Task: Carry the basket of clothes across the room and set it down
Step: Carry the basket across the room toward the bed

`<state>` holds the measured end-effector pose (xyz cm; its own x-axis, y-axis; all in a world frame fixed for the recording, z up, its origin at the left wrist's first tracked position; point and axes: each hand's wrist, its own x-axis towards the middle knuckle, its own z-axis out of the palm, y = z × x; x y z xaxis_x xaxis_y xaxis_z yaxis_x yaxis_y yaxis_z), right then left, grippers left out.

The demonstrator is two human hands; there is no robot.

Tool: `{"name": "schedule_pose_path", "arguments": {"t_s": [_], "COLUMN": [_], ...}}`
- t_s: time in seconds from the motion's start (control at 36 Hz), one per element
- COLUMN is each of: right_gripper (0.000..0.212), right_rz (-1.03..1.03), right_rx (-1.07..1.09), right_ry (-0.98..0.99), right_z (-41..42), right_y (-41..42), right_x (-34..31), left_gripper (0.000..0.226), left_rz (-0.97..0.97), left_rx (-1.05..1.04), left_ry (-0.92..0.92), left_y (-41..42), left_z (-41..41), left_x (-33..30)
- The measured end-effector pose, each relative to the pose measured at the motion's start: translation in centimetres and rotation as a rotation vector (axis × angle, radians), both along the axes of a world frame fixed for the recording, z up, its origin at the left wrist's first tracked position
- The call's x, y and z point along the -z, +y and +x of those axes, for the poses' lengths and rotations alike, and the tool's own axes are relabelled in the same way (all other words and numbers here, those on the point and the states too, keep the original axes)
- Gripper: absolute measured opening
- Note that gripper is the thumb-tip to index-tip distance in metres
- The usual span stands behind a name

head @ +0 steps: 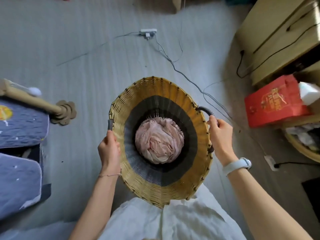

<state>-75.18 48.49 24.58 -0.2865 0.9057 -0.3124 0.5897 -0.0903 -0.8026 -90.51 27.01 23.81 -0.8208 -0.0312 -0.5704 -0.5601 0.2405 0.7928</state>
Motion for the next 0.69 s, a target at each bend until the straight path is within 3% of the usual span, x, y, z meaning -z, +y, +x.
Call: {"name": "schedule_pose_path", "arguments": {"t_s": [0.19,0.39,0.69], "right_gripper": [0.038,0.039,0.042], "right_rz": [-0.005,0.063,0.076], "right_rx": [-0.173,-0.332,-0.522], "right_ry": [0.061,0.048,0.051], "right_z": [-11.3,-21.3,-40.6], "right_y": [8.5,14.3,15.0], "right_x": [-0.1,-0.9,-0.6], "left_gripper": [0.037,0.04,0.042], "left_rz": [-0.066,-0.082,-0.113], "left_rx": [-0.207,-0.34,-0.501], "left_ry": [0.09,0.084,0.039], "left_y": [6.8,10.3,9.8], "left_z": [-7.0,-13.1,-27.2], "left_x": [-0.6,-1.3,1.6]}}
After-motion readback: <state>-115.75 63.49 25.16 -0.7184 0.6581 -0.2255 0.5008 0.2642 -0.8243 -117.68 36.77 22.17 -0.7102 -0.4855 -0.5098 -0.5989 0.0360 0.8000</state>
